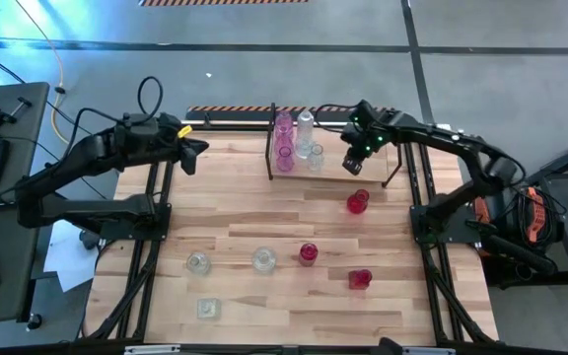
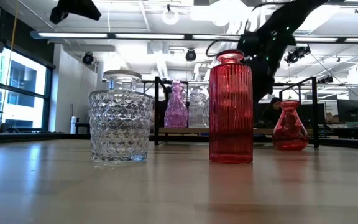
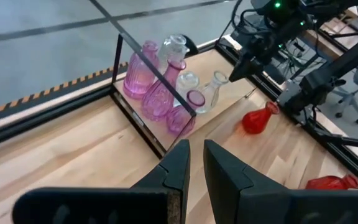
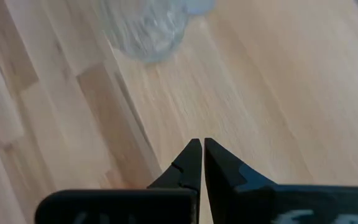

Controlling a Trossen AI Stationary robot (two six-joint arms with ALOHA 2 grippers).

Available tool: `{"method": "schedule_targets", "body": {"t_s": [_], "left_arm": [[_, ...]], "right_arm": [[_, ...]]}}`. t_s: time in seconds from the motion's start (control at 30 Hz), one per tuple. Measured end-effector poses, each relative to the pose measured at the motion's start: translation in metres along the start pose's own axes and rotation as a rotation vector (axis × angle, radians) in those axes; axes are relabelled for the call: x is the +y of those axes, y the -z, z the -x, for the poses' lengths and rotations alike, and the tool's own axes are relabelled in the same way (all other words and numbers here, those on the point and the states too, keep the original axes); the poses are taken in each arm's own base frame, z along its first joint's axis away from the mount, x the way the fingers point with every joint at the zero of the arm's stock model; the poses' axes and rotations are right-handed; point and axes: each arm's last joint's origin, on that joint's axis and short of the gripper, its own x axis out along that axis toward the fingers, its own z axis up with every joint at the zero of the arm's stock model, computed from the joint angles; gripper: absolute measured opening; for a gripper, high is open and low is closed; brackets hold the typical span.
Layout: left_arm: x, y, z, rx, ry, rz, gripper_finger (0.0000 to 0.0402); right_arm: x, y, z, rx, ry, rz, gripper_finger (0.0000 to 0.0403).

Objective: Sort vases onto shelf
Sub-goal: Align the violet vase with the other violet vase on the shelf

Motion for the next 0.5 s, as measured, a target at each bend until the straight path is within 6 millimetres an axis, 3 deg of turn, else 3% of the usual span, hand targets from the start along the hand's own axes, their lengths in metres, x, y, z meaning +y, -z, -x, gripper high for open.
{"method": "schedule_targets", "body": {"t_s": [0.27,0.5], "left_arm": [[-0.002,0.000,-0.008,0.041,0.013,0.050,0.0035],[-0.003,0.001,-0.010,0.052,0.018,0.052,0.0035]], "right_arm": [[-0.013,-0.021,-0.024,0.016,-0.004,0.139,0.0000],[-0.015,-0.025,-0.037,0.015,-0.032,0.198,0.0000]]}}
